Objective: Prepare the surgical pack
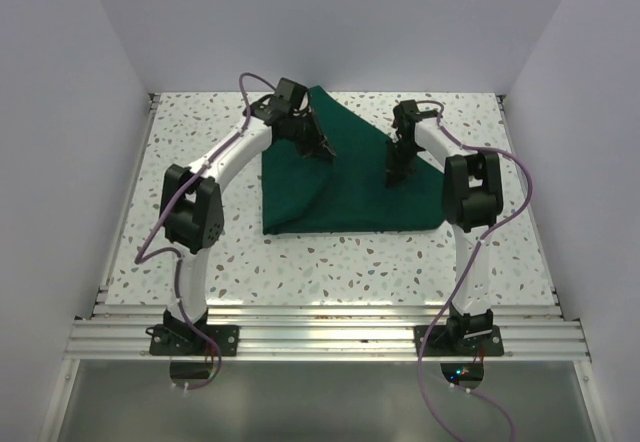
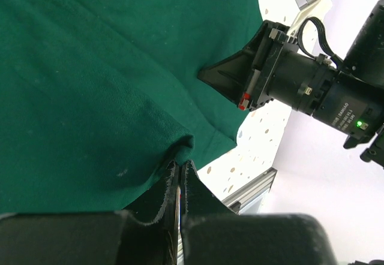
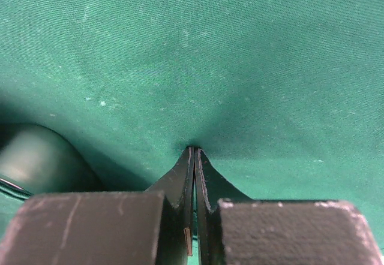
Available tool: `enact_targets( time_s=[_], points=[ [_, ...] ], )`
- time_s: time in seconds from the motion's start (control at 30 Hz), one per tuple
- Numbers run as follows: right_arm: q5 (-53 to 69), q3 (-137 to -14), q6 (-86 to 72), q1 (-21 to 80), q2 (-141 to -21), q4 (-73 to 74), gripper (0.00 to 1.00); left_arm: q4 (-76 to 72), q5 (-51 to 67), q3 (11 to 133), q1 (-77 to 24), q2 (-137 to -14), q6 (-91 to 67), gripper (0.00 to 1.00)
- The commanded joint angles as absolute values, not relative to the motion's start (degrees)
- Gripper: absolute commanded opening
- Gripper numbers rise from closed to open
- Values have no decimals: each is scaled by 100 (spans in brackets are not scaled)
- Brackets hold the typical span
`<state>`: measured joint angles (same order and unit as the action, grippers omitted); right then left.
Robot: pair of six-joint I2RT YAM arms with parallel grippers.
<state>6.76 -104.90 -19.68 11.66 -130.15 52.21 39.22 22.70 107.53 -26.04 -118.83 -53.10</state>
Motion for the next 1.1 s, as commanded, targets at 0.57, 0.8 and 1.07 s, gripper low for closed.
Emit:
enact_targets(
  time_s=[0.57, 0.8, 1.07],
  points=[
    [685, -10564, -1828, 1230, -13641, 5168, 0, 3480, 2514, 11549, -2944, -12884, -5590, 1],
    [694, -10635, -1819, 1239, -13702, 5194, 0, 3393, 2584, 11558, -2953, -13078, -5546, 10],
    [712, -10670, -1828, 1239, -13737, 5221, 0, 3489, 2681, 11654, -2936, -13140, -5248, 41]
  ],
)
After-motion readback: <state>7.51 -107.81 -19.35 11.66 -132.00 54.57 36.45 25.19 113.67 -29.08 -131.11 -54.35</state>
